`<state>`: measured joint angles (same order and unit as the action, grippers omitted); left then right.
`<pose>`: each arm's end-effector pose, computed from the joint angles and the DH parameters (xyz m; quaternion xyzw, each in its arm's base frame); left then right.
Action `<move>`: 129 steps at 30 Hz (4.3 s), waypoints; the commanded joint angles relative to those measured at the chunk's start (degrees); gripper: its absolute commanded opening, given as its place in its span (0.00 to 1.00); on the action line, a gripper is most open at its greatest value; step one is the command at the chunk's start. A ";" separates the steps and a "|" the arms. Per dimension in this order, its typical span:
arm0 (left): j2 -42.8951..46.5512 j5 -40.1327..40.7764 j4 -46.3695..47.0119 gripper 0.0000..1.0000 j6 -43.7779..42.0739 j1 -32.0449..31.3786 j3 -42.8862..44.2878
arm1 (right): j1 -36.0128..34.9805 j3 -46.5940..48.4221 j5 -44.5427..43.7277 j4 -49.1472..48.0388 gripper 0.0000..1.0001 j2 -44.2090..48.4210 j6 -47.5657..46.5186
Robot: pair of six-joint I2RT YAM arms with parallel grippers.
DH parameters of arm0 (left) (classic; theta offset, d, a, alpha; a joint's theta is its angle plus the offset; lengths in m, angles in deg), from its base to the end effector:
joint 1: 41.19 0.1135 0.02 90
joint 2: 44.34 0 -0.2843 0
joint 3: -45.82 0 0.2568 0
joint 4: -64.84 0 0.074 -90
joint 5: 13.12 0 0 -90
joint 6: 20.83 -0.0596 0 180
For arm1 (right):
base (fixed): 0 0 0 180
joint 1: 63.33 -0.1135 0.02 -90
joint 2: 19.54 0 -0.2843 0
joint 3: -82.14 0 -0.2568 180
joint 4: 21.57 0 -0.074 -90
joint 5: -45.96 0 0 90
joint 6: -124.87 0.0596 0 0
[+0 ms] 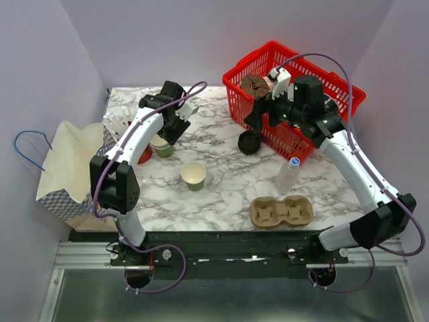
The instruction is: Pack the takeout coffee
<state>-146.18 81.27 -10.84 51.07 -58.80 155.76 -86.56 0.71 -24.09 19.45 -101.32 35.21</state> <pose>0.3669 -0.1117 0.3046 0.2935 0.9353 0.0384 0.1941 0.3079 0.1543 0.4157 -0.2563 0.7920 0.2516 0.4938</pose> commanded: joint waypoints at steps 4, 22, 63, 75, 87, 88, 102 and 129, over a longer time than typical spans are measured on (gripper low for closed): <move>-2.83 -0.52 3.90 0.57 -2.36 0.56 -1.33 | 0.20 -0.06 -1.14 1.32 1.00 1.36 -0.60; -9.69 -0.96 3.37 0.09 -4.56 0.82 5.53 | 0.28 -4.02 -2.28 0.97 1.00 4.08 -1.04; -14.29 -7.64 0.55 0.56 3.50 3.28 30.59 | -8.24 13.38 -9.74 16.44 0.73 -23.07 -24.52; 4.54 -5.44 7.06 0.59 10.99 3.28 18.81 | -9.65 15.49 -19.07 16.52 0.69 -32.82 -7.99; 9.73 -5.88 6.98 0.59 10.99 3.28 13.09 | -10.79 16.10 -22.49 14.68 0.61 -37.93 -5.35; 10.08 -5.88 6.98 0.59 10.82 3.28 12.39 | -10.79 16.19 -22.84 14.59 0.60 -38.28 -5.44; 12.55 -5.70 6.89 0.59 10.37 3.28 8.96 | -10.79 17.77 -25.04 13.10 0.52 -41.18 -6.75; 11.67 -6.05 6.71 0.59 10.29 3.28 9.31 | -10.79 19.36 -26.18 12.40 0.34 -43.03 -6.76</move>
<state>-135.08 74.82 -4.17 61.10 -55.82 165.24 -97.05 18.67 -48.90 32.70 -142.98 28.78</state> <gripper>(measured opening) 0.593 0.349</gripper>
